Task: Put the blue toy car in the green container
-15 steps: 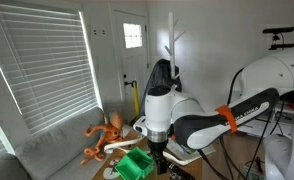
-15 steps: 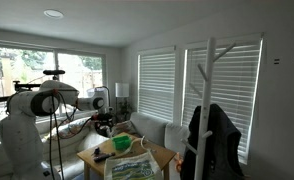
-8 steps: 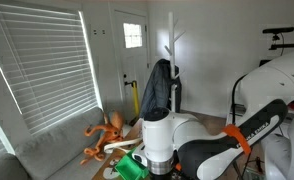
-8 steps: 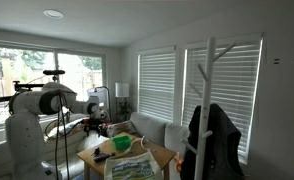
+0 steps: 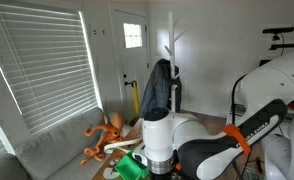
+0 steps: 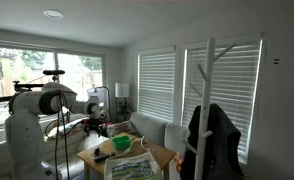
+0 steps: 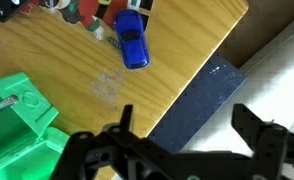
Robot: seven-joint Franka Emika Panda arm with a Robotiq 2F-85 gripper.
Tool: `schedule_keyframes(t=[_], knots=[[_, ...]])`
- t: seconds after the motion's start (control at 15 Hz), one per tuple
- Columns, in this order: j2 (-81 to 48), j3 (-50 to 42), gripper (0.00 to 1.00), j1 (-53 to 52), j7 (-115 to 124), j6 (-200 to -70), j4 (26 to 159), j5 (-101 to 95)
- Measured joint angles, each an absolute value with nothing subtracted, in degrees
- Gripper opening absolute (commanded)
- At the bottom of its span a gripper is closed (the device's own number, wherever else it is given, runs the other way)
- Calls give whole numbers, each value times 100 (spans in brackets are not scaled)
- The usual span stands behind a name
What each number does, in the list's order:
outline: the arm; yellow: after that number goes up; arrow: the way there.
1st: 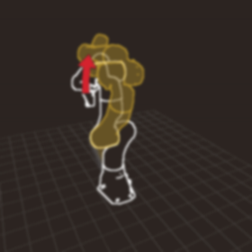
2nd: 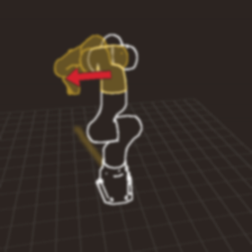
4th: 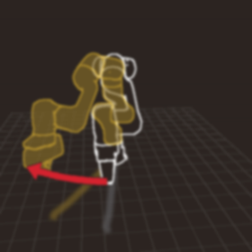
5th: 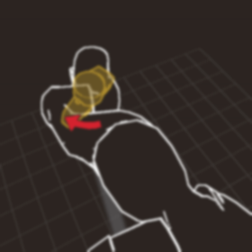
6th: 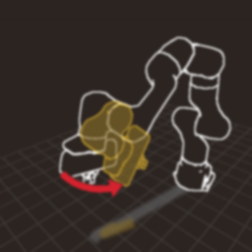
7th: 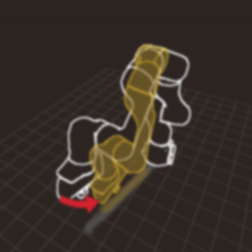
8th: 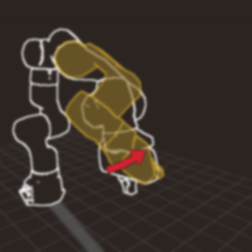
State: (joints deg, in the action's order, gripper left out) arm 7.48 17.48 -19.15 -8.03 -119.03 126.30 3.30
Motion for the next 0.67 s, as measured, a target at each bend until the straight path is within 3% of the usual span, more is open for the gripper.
schedule_keyframes(t=[0.67], knots=[[750, 1525, 100, -1724, -1411, -10974, 12937, 252]])
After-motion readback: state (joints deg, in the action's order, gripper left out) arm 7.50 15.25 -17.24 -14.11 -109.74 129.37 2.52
